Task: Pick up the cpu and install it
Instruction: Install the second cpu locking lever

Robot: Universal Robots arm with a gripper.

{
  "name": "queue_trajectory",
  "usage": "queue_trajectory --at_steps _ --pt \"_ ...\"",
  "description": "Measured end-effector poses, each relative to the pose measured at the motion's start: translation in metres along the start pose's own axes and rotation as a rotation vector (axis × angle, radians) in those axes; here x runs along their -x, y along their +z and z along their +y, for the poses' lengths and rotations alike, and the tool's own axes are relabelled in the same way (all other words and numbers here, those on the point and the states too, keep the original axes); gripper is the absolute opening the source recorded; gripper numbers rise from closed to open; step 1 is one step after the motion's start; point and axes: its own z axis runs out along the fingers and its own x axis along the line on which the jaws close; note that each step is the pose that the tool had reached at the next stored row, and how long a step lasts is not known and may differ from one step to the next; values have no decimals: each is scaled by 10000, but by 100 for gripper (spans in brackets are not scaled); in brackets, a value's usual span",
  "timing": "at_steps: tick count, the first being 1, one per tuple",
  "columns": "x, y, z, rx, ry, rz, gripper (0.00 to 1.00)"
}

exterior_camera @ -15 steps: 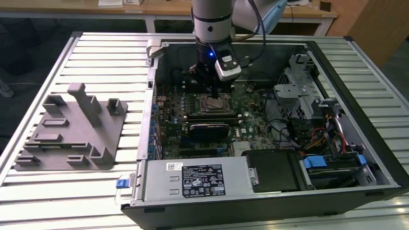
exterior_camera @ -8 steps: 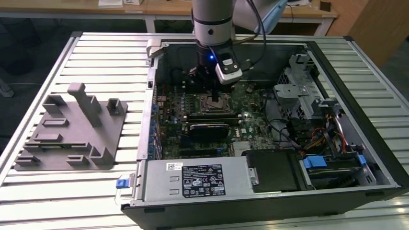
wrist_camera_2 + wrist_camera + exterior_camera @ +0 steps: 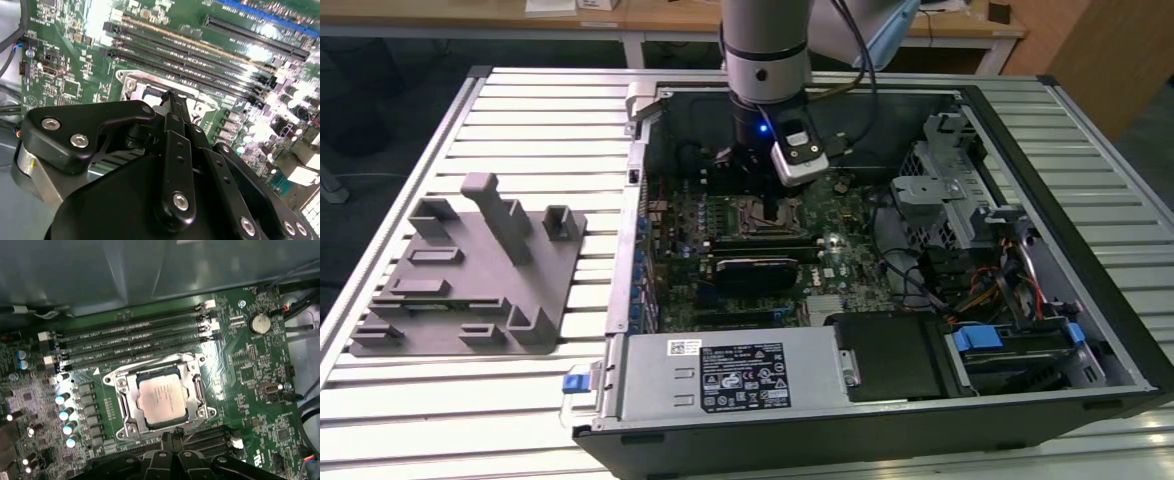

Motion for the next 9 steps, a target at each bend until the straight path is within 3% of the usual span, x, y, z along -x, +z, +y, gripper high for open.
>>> queue_trajectory --at_steps 8,9 --pt "24 7 -107 29 3 7 11" --pt "34 13 -161 292 31 66 11"
